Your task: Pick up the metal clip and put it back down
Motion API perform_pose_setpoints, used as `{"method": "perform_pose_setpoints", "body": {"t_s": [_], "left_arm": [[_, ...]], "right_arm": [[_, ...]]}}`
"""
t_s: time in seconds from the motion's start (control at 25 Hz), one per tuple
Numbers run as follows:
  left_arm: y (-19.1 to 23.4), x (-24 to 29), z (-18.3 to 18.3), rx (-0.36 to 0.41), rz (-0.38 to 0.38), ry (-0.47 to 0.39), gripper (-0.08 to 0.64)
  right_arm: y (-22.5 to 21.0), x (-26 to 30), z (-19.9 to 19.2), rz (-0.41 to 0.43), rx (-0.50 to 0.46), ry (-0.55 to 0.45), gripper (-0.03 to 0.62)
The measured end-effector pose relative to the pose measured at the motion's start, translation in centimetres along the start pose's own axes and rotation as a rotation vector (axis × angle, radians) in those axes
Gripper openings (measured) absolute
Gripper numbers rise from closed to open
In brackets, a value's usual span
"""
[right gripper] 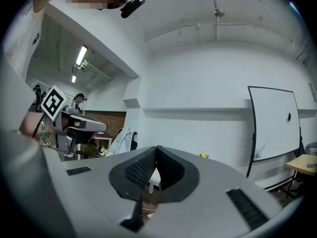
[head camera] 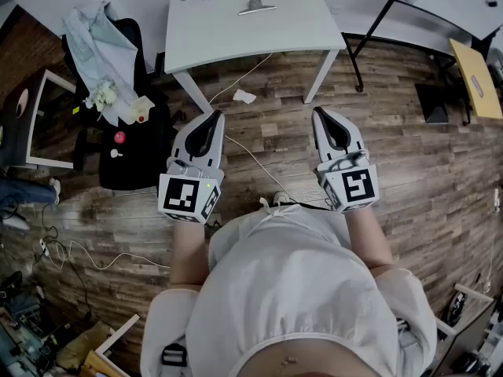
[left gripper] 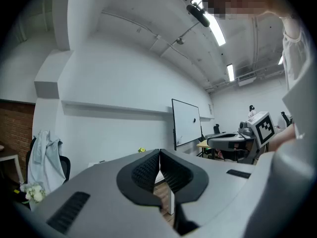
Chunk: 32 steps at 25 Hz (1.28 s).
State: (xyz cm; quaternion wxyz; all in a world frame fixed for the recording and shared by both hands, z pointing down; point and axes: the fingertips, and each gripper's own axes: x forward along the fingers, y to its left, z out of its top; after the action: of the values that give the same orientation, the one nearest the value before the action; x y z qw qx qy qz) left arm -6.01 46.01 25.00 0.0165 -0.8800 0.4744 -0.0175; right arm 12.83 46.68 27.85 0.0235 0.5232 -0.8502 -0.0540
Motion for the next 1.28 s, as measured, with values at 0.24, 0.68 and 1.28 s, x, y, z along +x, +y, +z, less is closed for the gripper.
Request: {"method": "perform_pose_setpoints", "body": {"t_s": [0.24,0.68,1.28], "left_arm": [[0.5,-0.2,-0.3,0.0,-0.01,-0.01,0.019],[1.9,-2.8,-1.2,-0.024,-0.015,-0.009,0.02],[6.0,0.4,-2.6,-0.025,0.08,-0.001,0.019]], "right_arm": [[0.6,0.3,0.3,0.007,-0.018,0.009,0.003],[3.3,0.2,0.4,0.004,0.065,-0.02,0.011],[0.4,7.7,-2.3,0.015,0.046,0.009,0.419]]}}
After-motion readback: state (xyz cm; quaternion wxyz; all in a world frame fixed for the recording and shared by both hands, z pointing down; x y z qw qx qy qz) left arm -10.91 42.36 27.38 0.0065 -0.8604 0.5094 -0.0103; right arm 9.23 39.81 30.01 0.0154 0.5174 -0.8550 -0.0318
